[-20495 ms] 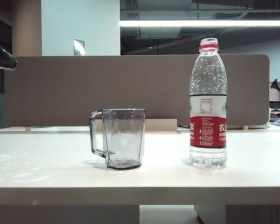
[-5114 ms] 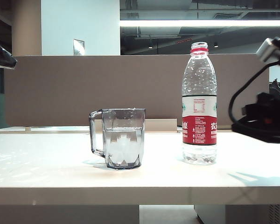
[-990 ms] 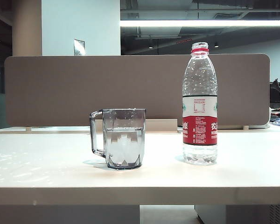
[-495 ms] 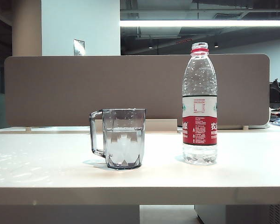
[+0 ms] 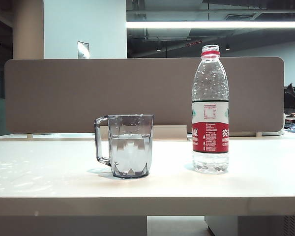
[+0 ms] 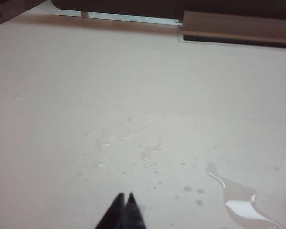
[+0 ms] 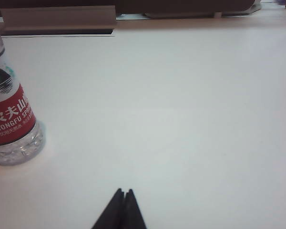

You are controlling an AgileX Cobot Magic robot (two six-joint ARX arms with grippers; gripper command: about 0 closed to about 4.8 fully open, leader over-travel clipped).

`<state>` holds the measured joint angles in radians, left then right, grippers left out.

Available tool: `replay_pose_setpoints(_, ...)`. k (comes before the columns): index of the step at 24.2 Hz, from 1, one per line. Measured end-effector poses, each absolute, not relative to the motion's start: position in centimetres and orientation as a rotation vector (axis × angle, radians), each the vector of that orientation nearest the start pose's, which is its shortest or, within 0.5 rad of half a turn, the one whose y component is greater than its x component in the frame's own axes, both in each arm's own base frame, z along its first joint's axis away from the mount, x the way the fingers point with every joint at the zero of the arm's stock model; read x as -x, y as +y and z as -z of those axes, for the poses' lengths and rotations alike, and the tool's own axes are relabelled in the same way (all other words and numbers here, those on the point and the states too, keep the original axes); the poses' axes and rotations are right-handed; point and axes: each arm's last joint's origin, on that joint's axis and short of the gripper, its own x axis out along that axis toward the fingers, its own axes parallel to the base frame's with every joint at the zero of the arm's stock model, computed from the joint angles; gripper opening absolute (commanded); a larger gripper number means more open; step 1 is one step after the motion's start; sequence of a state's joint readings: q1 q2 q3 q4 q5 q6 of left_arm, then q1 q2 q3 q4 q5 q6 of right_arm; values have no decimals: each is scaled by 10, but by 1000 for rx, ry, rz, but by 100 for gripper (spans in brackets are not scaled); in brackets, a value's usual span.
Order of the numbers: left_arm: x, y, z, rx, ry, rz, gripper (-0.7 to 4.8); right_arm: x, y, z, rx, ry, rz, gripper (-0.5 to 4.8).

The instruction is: Pick up the mineral water bottle on the table and pour water into the mug until it's half full.

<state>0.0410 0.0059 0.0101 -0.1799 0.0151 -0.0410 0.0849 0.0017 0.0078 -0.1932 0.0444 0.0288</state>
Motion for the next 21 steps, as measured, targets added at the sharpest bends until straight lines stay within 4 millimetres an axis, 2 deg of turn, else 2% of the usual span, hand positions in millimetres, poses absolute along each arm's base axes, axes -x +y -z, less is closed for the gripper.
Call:
replay_pose_setpoints(5,-96,-1,-149,-26,176,13,-1,-95,7,-147,-17,187,-38,-1)
replay_pose_setpoints(21,-96,0,-149,16,176,5,-1,-95,7,-147,-16,187,-38,-1)
